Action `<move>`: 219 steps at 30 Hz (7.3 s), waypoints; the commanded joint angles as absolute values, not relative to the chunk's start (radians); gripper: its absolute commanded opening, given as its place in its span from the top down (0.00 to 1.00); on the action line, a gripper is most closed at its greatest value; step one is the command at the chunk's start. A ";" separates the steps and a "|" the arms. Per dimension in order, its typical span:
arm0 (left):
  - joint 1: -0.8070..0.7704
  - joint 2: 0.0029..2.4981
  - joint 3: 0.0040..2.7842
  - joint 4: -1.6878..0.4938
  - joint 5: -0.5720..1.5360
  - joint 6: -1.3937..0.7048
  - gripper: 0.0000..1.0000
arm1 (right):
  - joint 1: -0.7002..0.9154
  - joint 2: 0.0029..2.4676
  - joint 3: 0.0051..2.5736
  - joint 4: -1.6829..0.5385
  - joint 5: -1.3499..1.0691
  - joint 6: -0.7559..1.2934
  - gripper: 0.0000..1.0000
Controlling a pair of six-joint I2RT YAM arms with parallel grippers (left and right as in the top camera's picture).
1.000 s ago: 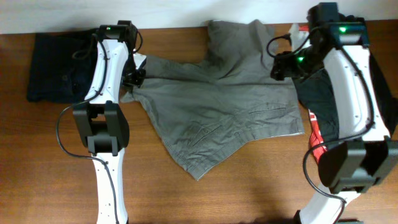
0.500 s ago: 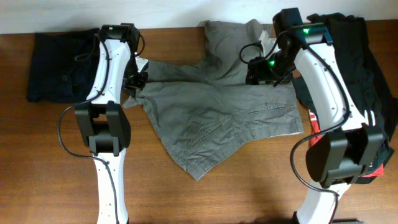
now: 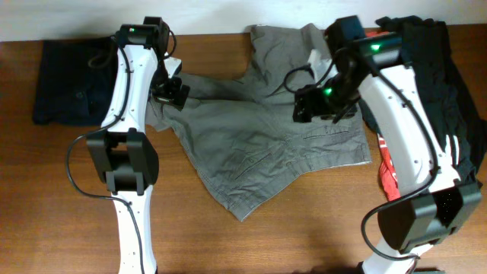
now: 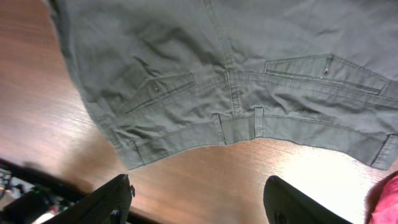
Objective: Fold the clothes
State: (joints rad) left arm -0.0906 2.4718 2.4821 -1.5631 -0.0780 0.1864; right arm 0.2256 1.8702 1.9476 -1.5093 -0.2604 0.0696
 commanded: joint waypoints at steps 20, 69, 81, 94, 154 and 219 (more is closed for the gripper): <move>-0.093 2.263 2.616 -1.407 0.005 0.241 0.01 | 0.252 1.923 1.275 -0.762 -0.056 0.109 0.15; -0.129 2.270 2.186 -1.165 0.268 0.582 0.01 | -0.054 2.203 2.302 -1.569 -0.360 -0.123 0.09; -0.128 1.954 2.209 -1.303 0.110 0.253 0.01 | 0.075 1.828 2.331 -1.699 -0.234 0.056 0.09; -0.093 1.849 2.180 -1.415 -0.030 -0.017 0.01 | 0.315 1.532 2.054 -1.699 0.017 0.397 0.09; 0.020 2.162 1.264 0.025 0.501 0.693 0.99 | 0.334 1.512 1.200 -1.140 -0.176 0.308 0.09; -0.130 1.743 1.273 -0.167 0.174 0.464 0.99 | 0.295 1.631 0.877 -0.564 -0.370 0.303 0.96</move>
State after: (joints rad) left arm -0.1318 1.7672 1.2682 -0.1688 0.2050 0.4736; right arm 0.3553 1.7081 0.8742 -0.5190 -0.3614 0.2905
